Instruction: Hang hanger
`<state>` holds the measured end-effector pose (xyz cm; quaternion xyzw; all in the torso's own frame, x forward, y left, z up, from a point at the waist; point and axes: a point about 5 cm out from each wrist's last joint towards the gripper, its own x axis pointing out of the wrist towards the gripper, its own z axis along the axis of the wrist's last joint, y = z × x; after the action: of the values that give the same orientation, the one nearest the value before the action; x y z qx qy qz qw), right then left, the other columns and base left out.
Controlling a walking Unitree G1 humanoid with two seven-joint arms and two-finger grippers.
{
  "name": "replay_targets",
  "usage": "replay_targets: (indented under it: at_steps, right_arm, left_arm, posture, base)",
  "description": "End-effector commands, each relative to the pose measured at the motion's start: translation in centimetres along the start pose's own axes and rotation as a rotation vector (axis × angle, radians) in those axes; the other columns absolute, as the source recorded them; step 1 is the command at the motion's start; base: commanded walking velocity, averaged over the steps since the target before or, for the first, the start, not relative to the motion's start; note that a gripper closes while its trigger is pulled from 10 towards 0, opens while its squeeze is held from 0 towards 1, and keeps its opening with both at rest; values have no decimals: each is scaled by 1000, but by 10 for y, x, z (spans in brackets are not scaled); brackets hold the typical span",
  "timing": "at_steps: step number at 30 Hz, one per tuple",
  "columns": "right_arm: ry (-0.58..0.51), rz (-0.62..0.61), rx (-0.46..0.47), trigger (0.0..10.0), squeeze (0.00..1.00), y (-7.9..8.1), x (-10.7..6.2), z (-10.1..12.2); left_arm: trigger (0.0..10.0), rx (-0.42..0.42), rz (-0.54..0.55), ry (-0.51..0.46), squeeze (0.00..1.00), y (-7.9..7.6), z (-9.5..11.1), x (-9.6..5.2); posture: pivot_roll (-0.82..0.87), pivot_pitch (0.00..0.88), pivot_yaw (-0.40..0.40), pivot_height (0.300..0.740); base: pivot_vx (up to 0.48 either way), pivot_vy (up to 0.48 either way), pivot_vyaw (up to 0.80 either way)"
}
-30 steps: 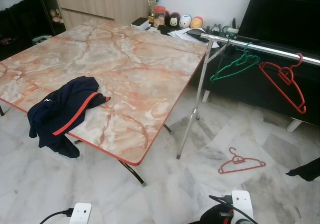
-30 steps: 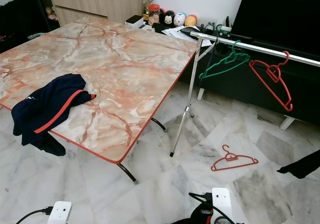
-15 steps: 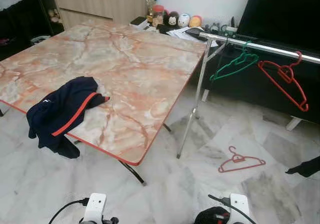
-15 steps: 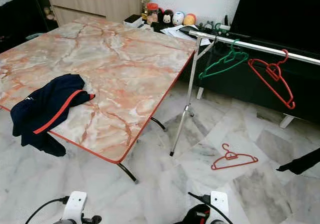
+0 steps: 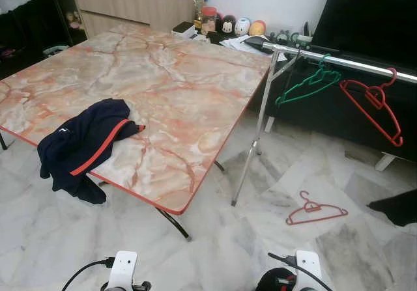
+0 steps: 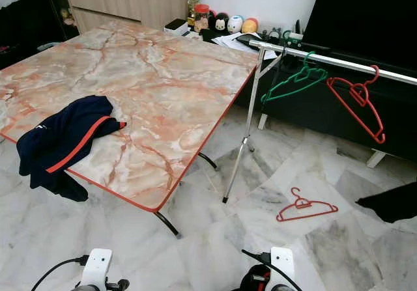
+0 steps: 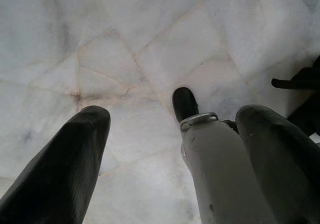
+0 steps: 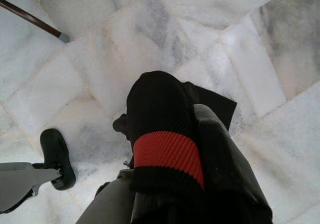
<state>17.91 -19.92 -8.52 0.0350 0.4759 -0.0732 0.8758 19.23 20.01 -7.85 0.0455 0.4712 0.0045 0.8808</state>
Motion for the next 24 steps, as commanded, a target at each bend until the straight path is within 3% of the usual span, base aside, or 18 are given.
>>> replay_targets:
  at_steps: [1,7,19,23,24]
  right_arm:
    - [-19,-9,-8,10000,0,-2,0,5]
    - [-19,-14,-7,10000,0,-3,0,5]
    - [-32,-88,-45,10000,0,-8,0,7]
    - [-69,-145,-50,10000,0,-10,-1,9]
    - [-155,-203,-30,10000,0,-12,-3,14]
  left_arm:
    - [10000,-27,-6,17,0,-2,-5,0]
    - [10000,-40,-22,10,0,-4,-4,0]
    - [10000,-22,-42,19,0,-5,-4,0]
    - [10000,-19,-45,19,0,-5,-4,0]
    - [10000,-17,-47,19,0,-5,-4,0]
  posture:
    - [-130,0,-42,740]
    - [-127,0,-45,740]
    - [-128,0,-47,740]
    - [-128,0,-47,740]
    - [-133,0,-46,740]
  base:
    - [0,0,0]
    - [0,0,0]
    - [0,0,-768]
    - [0,0,-781]
    - [0,0,0]
